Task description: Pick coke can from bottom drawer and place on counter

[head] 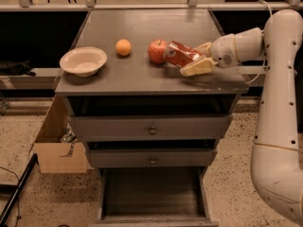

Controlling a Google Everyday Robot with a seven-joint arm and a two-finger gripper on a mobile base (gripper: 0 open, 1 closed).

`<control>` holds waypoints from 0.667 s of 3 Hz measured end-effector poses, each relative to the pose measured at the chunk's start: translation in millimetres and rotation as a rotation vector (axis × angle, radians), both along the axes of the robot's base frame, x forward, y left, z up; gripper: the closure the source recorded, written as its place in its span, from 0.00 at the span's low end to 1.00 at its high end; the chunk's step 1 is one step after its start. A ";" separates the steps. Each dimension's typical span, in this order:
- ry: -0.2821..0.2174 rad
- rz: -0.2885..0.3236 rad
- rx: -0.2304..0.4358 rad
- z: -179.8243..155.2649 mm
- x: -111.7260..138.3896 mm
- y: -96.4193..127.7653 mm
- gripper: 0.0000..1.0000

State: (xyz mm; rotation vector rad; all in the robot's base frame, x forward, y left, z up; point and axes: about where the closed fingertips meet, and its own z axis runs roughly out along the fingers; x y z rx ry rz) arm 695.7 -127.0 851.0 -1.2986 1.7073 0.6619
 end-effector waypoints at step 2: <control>0.000 0.000 0.000 0.0 0.0 0.0 0.00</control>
Offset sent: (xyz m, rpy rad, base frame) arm 0.0000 0.0000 0.0000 0.0000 0.0000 0.0000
